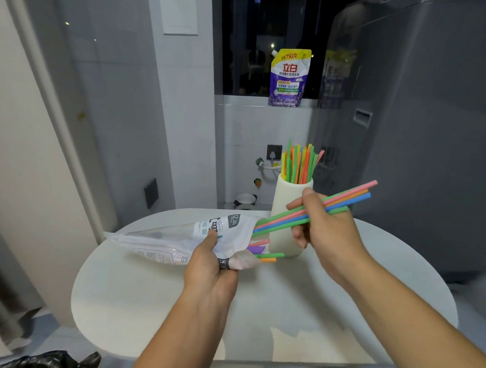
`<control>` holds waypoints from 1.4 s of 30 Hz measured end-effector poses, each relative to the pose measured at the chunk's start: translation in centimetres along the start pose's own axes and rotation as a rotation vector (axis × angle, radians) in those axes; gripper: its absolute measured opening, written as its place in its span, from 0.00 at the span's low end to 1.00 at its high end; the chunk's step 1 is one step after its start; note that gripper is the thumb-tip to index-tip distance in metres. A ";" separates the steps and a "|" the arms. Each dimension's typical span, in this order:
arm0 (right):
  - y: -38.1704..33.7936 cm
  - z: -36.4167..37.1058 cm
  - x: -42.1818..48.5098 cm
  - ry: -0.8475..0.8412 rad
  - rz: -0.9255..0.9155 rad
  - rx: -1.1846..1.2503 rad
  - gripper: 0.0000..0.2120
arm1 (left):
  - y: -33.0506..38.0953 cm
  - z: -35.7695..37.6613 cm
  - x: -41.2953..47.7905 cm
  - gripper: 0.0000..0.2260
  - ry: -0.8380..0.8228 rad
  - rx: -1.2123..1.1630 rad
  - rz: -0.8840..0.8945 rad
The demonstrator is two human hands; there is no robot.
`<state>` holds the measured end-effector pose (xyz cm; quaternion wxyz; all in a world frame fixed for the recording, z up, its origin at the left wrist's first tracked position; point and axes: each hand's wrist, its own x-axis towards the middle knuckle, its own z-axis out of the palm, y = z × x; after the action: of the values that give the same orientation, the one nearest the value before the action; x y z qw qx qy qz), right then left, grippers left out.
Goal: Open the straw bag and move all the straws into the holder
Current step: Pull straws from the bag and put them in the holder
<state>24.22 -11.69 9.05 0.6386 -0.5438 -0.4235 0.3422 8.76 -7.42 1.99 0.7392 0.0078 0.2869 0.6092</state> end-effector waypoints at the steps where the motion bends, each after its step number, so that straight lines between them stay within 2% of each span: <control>1: -0.4 -0.5 0.3 0.000 -0.016 0.001 0.19 | 0.3 -0.1 0.2 0.11 0.009 -0.011 0.006; 4: -1.6 -2.0 1.3 0.014 -0.031 0.024 0.18 | 1.0 -0.2 0.2 0.05 0.026 -0.037 0.028; 9: -2.8 -4.1 2.1 0.054 -0.024 -0.015 0.19 | 1.1 -0.5 0.6 0.05 0.050 -0.031 0.066; 14: -4.1 -5.4 2.5 0.094 -0.064 -0.037 0.19 | 1.1 -0.7 1.0 0.10 0.060 -0.013 0.080; 18: -6.0 -6.1 3.1 0.153 -0.156 -0.071 0.19 | 1.3 -0.8 0.9 0.14 0.072 -0.008 0.100; 24: -9.8 -6.2 4.7 0.205 -0.327 -0.214 0.19 | 1.0 -1.1 1.2 0.15 0.060 -0.005 0.065; 35: -12.1 -6.9 6.9 0.255 -0.384 -0.383 0.19 | 0.8 -1.3 1.6 0.16 0.040 0.002 0.066; 42: -13.3 -6.2 7.7 0.203 -0.417 -0.504 0.20 | 0.7 -1.5 1.4 0.17 0.049 0.035 0.082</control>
<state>32.69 -9.57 23.17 0.5794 -0.6174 -0.5311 0.0331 7.66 -6.46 0.38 0.7061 0.0174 0.3151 0.6339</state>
